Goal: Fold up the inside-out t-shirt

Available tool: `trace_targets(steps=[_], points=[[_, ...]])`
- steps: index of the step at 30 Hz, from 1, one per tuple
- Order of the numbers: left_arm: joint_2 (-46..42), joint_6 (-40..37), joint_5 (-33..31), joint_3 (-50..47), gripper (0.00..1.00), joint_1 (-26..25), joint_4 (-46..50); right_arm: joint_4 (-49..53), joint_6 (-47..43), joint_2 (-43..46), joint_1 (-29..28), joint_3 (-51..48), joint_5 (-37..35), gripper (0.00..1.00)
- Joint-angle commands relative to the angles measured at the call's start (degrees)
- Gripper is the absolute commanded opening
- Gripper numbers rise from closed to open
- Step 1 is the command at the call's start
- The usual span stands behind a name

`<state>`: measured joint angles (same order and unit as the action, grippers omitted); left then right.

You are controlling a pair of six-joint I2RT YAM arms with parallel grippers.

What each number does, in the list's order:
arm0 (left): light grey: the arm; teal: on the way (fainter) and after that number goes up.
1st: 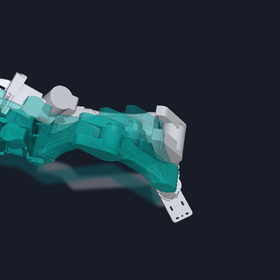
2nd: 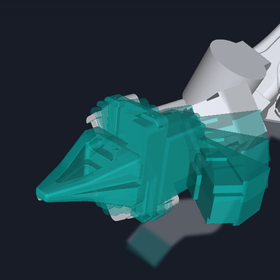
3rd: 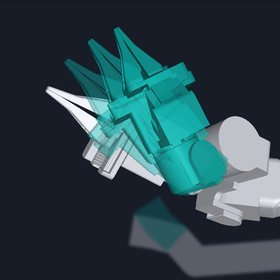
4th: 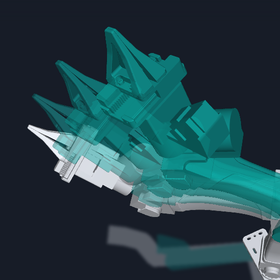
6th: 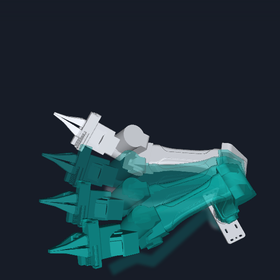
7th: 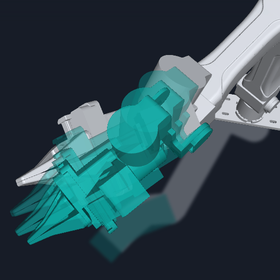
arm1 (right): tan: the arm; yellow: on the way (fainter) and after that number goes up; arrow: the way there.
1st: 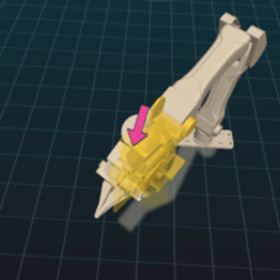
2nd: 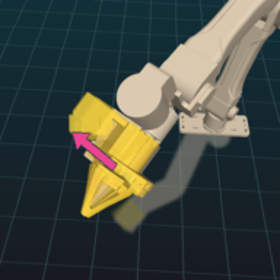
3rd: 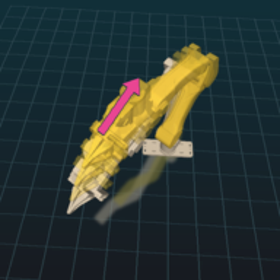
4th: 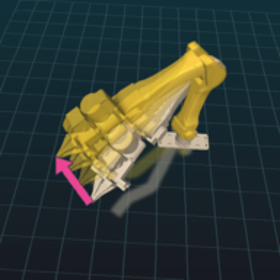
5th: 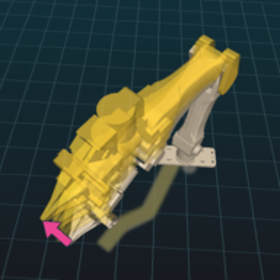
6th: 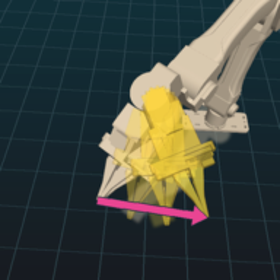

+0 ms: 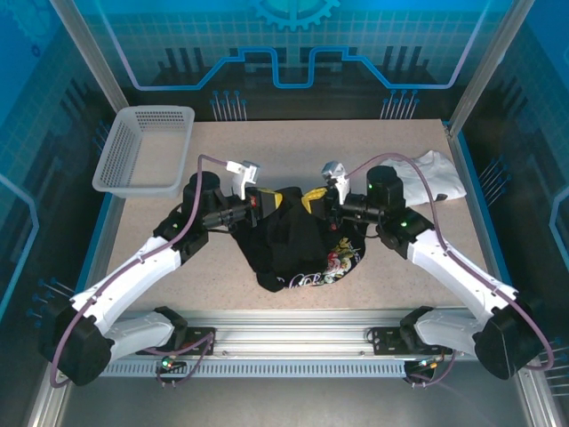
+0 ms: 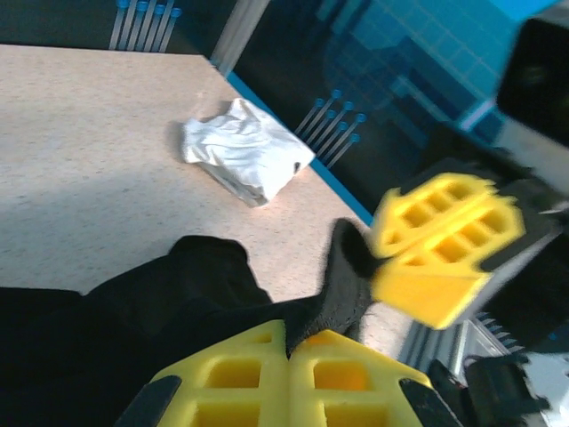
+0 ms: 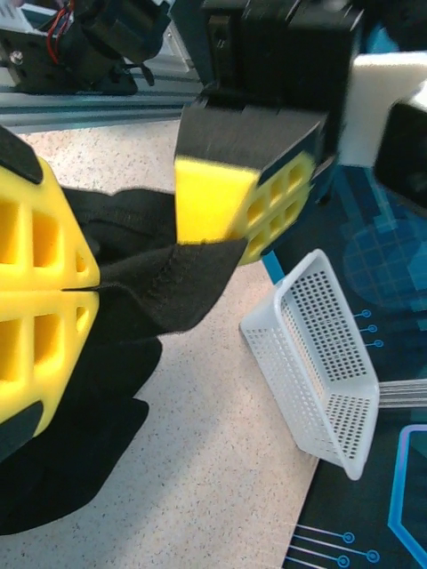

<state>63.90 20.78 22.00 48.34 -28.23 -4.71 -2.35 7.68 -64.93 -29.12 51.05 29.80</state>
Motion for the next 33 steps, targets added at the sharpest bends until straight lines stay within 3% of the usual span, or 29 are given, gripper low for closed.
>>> trace_targets(steps=[1, 6, 9, 17, 25, 33], points=[[-0.11, -0.75, -4.67, 1.61, 0.09, 0.54, 2.92, 0.25, 4.78, 1.9, 0.77, 3.15, -1.8, 0.01], [-2.43, 0.49, -1.18, -1.24, 0.27, 0.54, 2.75, -1.52, 8.66, 1.79, 0.7, 4.04, -3.47, 0.0], [-5.16, 0.41, -3.14, -3.83, 0.32, 0.54, 3.8, -1.87, 9.18, 1.21, 0.8, 4.39, -3.26, 0.0], [-5.74, 0.84, -6.22, -7.78, 0.37, 0.54, 6.12, -0.18, 6.63, 1.1, 0.75, 5.44, -2.11, 0.0], [1.23, 2.64, 0.5, -6.81, 0.39, 0.41, 1.98, 2.05, 4.27, 1.91, 1.09, 5.14, -1.58, 0.0], [7.05, 2.0, 2.37, -4.61, 0.36, 0.37, 0.71, 3.29, 3.66, 3.04, 1.35, 5.29, -1.79, 0.0]])
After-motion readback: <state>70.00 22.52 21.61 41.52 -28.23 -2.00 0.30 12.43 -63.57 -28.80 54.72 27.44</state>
